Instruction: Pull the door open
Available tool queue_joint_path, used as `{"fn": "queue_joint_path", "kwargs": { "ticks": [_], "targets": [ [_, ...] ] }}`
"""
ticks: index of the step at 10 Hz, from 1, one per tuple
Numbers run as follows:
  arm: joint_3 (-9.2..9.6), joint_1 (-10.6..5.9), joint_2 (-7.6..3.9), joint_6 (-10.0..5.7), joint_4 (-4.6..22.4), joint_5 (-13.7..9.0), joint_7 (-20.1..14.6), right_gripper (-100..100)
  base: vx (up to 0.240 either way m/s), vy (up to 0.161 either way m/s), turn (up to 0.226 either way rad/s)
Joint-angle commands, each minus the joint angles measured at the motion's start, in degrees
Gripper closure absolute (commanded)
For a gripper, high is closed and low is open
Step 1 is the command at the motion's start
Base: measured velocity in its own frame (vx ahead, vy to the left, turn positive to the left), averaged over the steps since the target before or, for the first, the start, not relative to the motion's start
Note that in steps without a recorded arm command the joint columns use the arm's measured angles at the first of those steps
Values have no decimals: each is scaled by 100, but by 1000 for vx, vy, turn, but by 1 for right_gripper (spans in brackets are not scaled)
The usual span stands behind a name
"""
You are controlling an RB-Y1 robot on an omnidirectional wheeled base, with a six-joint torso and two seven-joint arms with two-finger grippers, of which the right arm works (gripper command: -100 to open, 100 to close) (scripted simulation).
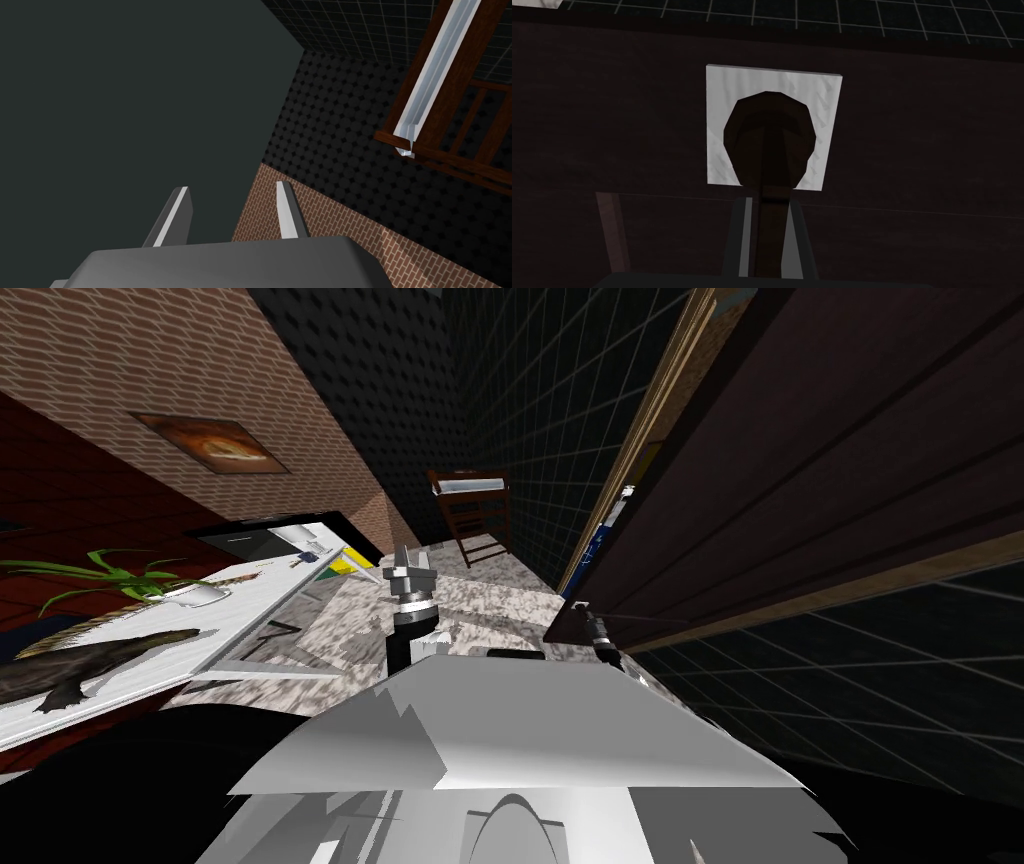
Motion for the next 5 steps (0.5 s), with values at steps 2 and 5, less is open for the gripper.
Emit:
{"fn": "queue_joint_path", "kwargs": {
  "ticks": [2,5],
  "targets": [
    [52,134,-86,-239,49,88,-131,100,-174,-51,96],
    [113,309,-220,-560,94,207,-307,100,-198,-73,122]
  ]
}}
